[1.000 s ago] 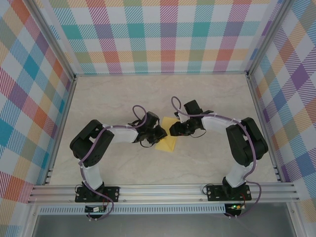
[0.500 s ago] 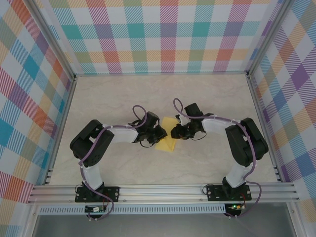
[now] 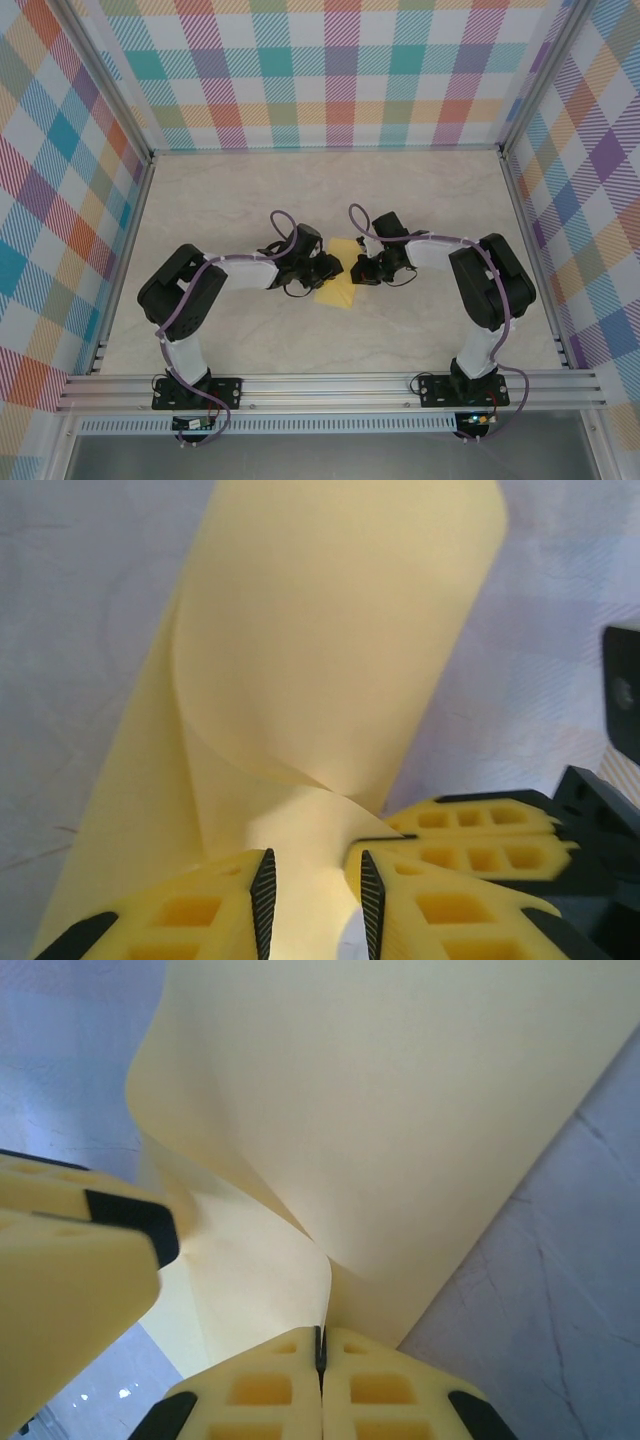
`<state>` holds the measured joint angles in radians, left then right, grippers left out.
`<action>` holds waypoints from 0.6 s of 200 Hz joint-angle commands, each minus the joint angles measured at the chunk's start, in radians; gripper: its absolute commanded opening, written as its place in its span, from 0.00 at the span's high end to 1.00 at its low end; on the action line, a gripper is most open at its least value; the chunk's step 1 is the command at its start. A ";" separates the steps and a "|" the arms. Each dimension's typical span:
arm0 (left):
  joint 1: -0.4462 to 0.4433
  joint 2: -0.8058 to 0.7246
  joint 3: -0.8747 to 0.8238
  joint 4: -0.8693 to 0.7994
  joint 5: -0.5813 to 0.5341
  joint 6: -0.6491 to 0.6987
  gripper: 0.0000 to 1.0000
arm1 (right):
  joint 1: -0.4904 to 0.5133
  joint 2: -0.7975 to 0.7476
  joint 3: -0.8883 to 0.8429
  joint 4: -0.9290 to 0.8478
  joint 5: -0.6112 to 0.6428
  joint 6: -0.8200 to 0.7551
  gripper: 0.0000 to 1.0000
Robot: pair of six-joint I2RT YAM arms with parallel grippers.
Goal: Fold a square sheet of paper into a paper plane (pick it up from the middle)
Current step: Fold the triangle a second time at the center of the table.
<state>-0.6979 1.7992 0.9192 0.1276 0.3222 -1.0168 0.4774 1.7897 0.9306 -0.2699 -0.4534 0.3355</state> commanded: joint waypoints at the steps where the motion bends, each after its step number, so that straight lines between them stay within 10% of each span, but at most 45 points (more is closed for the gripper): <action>1: -0.002 -0.034 0.023 0.014 0.027 0.034 0.68 | -0.006 0.012 0.005 0.007 0.004 -0.035 0.94; 120: -0.009 0.038 0.082 0.015 0.015 0.030 0.68 | -0.006 0.020 0.016 0.010 -0.021 -0.061 0.92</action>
<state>-0.6998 1.8061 0.9737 0.1345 0.3359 -0.9985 0.4774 1.7954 0.9310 -0.2699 -0.4541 0.2985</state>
